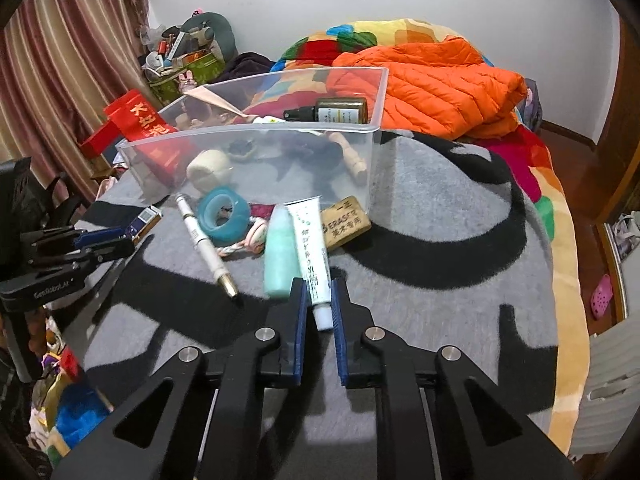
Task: Organize objects
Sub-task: 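Grasp the blue Max staple box with the left tool while the right tool grasps the white ointment tube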
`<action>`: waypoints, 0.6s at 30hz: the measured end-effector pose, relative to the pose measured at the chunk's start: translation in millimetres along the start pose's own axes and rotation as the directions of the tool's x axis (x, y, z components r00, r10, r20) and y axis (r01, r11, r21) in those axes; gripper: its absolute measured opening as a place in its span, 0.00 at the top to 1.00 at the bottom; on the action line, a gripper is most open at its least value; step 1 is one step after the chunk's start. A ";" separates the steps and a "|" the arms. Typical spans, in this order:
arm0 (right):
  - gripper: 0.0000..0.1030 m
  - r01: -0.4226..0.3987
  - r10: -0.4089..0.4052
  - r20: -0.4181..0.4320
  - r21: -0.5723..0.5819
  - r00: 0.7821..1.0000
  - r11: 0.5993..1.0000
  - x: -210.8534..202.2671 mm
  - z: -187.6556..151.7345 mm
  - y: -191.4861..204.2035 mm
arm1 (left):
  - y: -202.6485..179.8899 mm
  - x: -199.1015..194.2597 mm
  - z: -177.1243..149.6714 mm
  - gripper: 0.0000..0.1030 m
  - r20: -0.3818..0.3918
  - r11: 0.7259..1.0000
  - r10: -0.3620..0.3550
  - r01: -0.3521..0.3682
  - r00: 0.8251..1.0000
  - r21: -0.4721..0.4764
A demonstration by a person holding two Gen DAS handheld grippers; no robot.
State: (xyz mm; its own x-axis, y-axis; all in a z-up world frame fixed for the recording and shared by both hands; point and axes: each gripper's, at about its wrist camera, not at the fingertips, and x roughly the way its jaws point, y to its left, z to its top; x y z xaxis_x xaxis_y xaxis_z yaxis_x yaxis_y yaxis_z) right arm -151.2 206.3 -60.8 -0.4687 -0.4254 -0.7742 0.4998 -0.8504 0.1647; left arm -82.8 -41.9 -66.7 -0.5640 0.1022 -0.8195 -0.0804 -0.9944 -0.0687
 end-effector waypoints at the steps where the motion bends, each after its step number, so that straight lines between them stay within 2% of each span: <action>1: 0.89 -0.002 0.002 -0.001 0.000 1.000 1.000 -1.8 -1.6 0.5 | -0.7 -2.2 -1.8 0.74 -0.002 1.000 -0.005 0.005 1.000 0.003; 6: 0.89 0.028 -0.028 -0.009 -0.011 1.000 1.000 -3.9 -5.4 3.1 | 1.5 -4.0 -2.5 0.72 -0.017 1.000 -0.018 0.018 1.000 -0.016; 8: 0.89 0.051 -0.051 -0.004 -0.012 0.999 0.999 -3.0 -2.8 3.5 | 3.1 -2.1 -0.7 0.62 -0.014 0.999 -0.035 0.035 0.999 -0.024; 10: 0.89 0.051 -0.051 -0.002 -0.009 0.999 0.999 -1.2 1.1 3.3 | 2.1 2.3 1.8 0.59 -0.003 0.999 -0.022 0.022 1.000 -0.023; 15: 0.85 0.062 -0.063 -0.016 -0.031 0.998 0.998 11.4 6.9 7.7 | -9.8 9.0 3.2 0.59 0.034 0.999 0.041 -0.042 0.999 0.023; 18: 0.84 0.075 -0.077 -0.032 -0.043 0.997 0.996 21.4 5.1 8.7 | -13.9 9.7 2.5 0.69 0.053 0.998 0.047 -0.050 0.997 0.044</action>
State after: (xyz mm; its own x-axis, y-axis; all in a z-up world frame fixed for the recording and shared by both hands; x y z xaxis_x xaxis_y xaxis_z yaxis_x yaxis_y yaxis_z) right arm -160.6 188.3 -72.8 -0.4824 -0.3490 -0.8035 0.4940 -0.8658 0.0795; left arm -89.2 -27.0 -72.3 -0.6097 0.0562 -0.7907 -0.0885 -0.9961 -0.0026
